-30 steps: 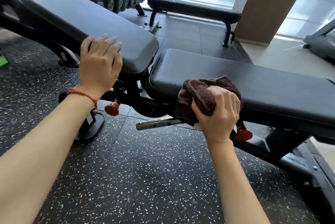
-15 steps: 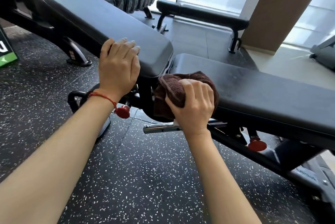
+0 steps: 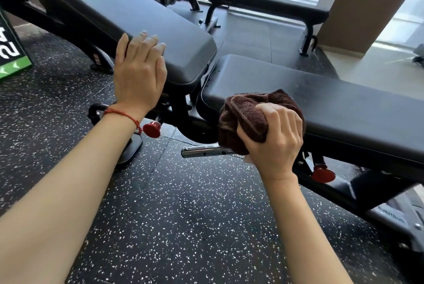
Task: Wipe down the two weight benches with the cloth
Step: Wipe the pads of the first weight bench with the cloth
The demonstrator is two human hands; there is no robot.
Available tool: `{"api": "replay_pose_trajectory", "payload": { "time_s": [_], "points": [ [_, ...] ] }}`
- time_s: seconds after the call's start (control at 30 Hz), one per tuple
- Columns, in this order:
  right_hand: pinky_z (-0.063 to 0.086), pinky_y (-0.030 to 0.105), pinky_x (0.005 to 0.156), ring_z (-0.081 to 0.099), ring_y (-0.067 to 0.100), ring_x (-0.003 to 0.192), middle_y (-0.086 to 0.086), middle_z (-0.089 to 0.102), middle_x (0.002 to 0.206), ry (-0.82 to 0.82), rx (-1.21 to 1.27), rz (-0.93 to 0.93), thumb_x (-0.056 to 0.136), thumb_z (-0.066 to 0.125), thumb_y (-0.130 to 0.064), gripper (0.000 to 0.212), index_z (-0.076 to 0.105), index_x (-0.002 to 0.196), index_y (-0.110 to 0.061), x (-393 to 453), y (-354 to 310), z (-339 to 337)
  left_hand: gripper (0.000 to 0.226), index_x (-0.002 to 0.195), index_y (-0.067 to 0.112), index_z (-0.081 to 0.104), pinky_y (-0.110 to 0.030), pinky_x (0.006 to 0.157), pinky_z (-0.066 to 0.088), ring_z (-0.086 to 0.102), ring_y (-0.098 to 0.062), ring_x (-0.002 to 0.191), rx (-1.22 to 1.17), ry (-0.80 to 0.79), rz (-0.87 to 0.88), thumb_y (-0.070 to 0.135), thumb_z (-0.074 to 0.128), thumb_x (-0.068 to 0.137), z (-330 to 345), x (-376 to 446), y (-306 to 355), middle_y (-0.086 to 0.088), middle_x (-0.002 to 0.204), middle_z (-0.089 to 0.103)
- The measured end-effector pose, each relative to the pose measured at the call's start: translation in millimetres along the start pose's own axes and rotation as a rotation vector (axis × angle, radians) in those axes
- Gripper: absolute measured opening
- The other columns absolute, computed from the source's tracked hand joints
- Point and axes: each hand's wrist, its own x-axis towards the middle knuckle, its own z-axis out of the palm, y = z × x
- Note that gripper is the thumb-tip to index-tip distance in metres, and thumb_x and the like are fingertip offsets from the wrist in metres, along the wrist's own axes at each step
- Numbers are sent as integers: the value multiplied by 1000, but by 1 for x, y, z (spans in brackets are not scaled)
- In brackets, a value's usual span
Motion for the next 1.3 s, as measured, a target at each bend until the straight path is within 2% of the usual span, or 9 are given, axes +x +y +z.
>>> {"api": "replay_pose_trajectory", "payload": {
  "time_s": [0.17, 0.4, 0.5, 0.67, 0.9, 1.1, 1.3],
  "points": [
    [43, 35, 87, 65, 28, 82, 11, 69, 88, -1, 97, 105, 88, 60, -41, 43, 66, 90, 1, 5, -4, -1, 44, 126, 2, 53, -47, 113, 7, 30, -32, 136, 7, -92, -139, 23, 27, 98, -7, 0, 17, -16, 137, 47],
    [40, 28, 92, 62, 21, 84, 8, 69, 86, -126, 218, 222, 80, 70, -32, 33, 67, 87, 0, 22, -6, -17, 48, 131, 2, 49, -47, 113, 8, 19, -31, 140, -80, -275, -306, 29, 31, 94, -28, 2, 41, -17, 146, 35],
    [39, 25, 93, 58, 17, 86, 9, 69, 86, -183, 250, 282, 78, 69, -32, 33, 67, 87, 0, 33, -7, -25, 50, 132, 1, 47, -48, 112, 16, 21, -32, 139, -122, -363, -353, 29, 33, 93, -46, 2, 48, -19, 147, 32],
    [41, 29, 89, 55, 14, 86, 7, 70, 87, -272, 274, 367, 78, 69, -33, 32, 67, 87, -2, 58, -11, -43, 47, 130, -1, 49, -47, 107, 27, 31, -35, 134, -134, -449, -395, 25, 38, 92, -87, -2, 62, -21, 144, 37],
    [42, 30, 89, 62, 21, 82, 7, 69, 85, -395, 326, 413, 79, 69, -32, 31, 67, 86, -2, 108, -26, -87, 51, 125, -4, 53, -51, 104, 31, 40, -36, 129, -165, -586, -399, 29, 32, 92, -151, 25, 85, -23, 135, 47],
    [37, 20, 94, 57, 15, 88, 7, 68, 88, -447, 358, 441, 79, 70, -30, 29, 66, 89, -3, 167, -38, -122, 47, 121, -6, 55, -54, 100, 35, 45, -39, 124, -177, -657, -397, 24, 36, 91, -212, 66, 95, -24, 130, 52],
    [37, 19, 94, 57, 13, 89, 5, 68, 89, -505, 390, 453, 80, 70, -30, 28, 67, 90, -5, 226, -65, -143, 47, 121, -5, 56, -54, 100, 36, 47, -37, 122, -158, -714, -414, 25, 36, 92, -269, 101, 82, -23, 129, 54]
  ]
}}
